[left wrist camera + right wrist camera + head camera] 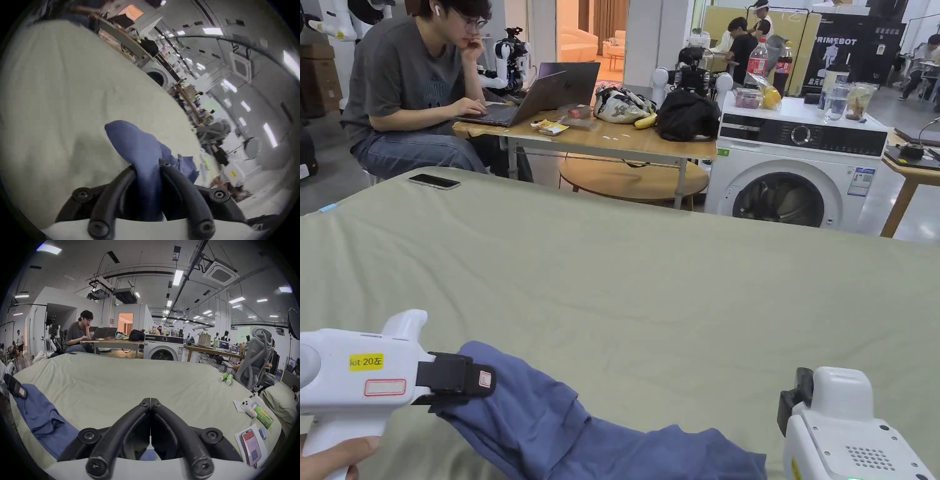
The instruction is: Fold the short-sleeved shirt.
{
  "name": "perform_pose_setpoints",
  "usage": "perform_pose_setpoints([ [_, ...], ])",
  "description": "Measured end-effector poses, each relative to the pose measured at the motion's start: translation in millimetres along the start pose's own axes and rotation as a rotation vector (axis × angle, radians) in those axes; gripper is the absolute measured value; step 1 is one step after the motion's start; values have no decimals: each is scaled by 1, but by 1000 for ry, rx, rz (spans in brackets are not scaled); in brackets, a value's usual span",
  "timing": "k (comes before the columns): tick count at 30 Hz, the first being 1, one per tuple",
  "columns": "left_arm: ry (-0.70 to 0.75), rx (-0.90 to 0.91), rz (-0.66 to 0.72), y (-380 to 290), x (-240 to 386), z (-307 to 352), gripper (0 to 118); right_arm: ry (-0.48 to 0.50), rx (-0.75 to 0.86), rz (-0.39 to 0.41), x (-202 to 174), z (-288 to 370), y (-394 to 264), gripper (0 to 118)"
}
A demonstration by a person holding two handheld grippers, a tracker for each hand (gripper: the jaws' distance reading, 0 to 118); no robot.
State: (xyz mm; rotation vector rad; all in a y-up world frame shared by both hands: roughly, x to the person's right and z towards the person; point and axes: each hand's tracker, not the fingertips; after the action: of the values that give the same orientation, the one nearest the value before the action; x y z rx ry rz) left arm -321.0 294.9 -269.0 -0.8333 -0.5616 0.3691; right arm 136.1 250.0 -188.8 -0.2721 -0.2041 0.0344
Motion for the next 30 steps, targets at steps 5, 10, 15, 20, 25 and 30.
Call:
perform_pose_setpoints([
  [5, -28, -81, -169, 2, 68, -26, 8, -1, 2, 13, 2, 4, -1, 0],
  [10, -76, -189, -315, -8, 131, -82, 8, -29, 2, 16, 15, 9, -2, 0],
  [15, -56, -274, -354, -26, 178, -143, 8, -58, -1, 22, 28, 15, -6, 0],
  [20, -32, -385, -376, -57, 206, -202, 8, -84, -17, 13, 40, 16, -10, 0],
  [25, 0, -404, -336, -72, 200, -230, 8, -94, -31, 1, 44, 15, -16, 0],
  [30, -160, -419, -215, -58, 187, -201, 15, -94, -37, 9, 45, 16, -17, 0],
])
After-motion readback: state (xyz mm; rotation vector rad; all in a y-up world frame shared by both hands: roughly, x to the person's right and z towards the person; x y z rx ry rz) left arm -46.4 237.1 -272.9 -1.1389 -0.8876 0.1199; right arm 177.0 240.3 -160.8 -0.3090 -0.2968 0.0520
